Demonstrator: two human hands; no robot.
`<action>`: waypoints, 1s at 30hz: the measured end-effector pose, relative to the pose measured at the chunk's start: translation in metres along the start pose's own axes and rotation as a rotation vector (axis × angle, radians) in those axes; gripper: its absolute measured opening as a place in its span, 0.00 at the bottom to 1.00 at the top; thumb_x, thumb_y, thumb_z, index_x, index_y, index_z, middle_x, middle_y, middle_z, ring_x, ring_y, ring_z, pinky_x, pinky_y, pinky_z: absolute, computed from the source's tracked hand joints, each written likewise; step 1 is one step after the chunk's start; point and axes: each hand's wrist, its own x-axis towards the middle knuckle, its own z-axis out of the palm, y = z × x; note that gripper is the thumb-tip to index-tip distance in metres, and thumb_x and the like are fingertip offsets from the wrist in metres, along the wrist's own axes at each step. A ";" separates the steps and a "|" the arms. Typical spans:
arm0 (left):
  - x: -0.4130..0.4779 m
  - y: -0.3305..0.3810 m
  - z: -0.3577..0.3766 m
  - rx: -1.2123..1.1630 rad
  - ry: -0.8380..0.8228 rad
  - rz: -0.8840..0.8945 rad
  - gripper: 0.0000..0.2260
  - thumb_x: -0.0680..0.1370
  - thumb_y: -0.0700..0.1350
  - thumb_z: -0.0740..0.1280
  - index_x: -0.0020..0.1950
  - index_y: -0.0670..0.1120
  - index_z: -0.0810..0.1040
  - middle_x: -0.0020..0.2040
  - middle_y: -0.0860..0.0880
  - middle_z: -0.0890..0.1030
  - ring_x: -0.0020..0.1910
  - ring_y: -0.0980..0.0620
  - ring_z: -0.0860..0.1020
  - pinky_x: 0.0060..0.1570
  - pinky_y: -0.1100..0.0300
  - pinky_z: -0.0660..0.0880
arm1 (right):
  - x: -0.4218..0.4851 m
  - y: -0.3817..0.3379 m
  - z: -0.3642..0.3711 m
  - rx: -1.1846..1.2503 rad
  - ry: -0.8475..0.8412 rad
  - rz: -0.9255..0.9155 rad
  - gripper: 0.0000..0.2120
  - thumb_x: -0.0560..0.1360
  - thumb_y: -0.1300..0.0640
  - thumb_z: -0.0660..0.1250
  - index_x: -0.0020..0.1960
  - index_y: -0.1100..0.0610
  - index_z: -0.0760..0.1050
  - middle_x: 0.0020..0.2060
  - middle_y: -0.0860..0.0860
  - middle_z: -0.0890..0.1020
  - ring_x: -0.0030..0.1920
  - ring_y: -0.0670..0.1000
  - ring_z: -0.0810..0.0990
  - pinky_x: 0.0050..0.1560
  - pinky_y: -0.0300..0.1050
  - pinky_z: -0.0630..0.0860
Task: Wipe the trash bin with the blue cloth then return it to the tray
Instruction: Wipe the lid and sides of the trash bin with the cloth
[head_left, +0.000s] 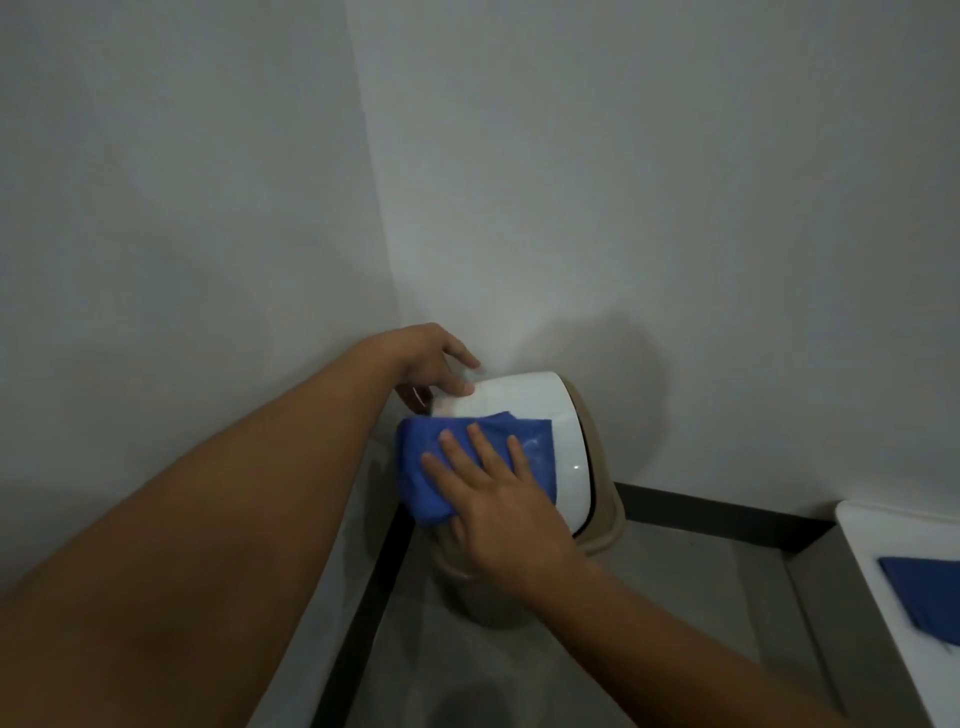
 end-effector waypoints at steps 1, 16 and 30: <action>0.000 0.000 0.000 0.010 -0.029 0.001 0.08 0.71 0.45 0.71 0.49 0.54 0.80 0.42 0.48 0.78 0.39 0.46 0.79 0.31 0.57 0.78 | -0.006 -0.002 0.002 0.003 -0.021 -0.046 0.29 0.77 0.46 0.53 0.73 0.47 0.44 0.76 0.51 0.47 0.73 0.53 0.36 0.62 0.56 0.23; -0.007 0.001 0.024 0.317 0.090 0.230 0.23 0.76 0.58 0.58 0.68 0.49 0.67 0.71 0.46 0.67 0.69 0.49 0.66 0.67 0.56 0.61 | -0.075 0.046 -0.077 0.706 0.154 0.203 0.21 0.77 0.66 0.56 0.62 0.42 0.66 0.52 0.37 0.74 0.51 0.24 0.70 0.52 0.19 0.64; 0.002 -0.013 0.061 0.488 0.162 0.281 0.35 0.68 0.73 0.50 0.72 0.60 0.50 0.67 0.41 0.71 0.63 0.40 0.71 0.59 0.49 0.67 | -0.048 0.018 -0.035 0.811 0.464 0.703 0.23 0.79 0.57 0.54 0.72 0.46 0.54 0.60 0.53 0.72 0.51 0.44 0.75 0.50 0.30 0.74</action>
